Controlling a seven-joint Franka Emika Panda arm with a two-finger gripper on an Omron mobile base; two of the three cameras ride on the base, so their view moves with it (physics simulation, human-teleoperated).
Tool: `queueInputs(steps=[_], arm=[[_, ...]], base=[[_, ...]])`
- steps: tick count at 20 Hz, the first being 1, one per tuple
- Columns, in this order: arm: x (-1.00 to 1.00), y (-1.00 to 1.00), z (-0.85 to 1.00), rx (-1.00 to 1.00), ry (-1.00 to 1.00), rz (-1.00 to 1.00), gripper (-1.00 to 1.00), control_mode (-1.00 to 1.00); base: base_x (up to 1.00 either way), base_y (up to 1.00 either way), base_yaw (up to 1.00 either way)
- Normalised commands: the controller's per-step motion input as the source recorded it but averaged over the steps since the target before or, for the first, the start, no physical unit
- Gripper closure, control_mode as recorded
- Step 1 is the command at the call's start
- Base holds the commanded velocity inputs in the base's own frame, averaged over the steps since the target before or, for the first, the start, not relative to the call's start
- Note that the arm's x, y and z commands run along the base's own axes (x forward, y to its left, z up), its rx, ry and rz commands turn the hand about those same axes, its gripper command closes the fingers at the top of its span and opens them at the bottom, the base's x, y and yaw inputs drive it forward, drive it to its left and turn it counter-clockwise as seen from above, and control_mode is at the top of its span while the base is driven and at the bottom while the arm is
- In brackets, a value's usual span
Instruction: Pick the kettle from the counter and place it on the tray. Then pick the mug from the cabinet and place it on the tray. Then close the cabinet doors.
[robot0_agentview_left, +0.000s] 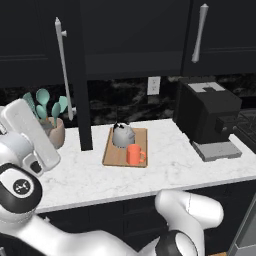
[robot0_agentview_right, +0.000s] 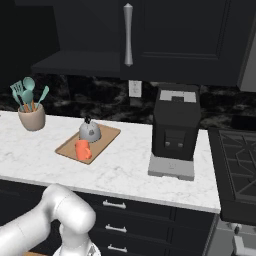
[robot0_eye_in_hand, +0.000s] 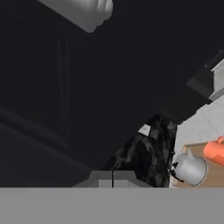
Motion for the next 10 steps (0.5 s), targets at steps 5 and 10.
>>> queueInputs(steps=[5,10], arm=[[0.41,-0.53,0.0,0.0,-0.01,-0.06,1.0,-1.0],[0.69,-0.96,0.0,-0.01,-0.04,-0.06,1.0,-1.0]], base=[[0.0,0.0,0.0],[0.0,0.0,0.0]])
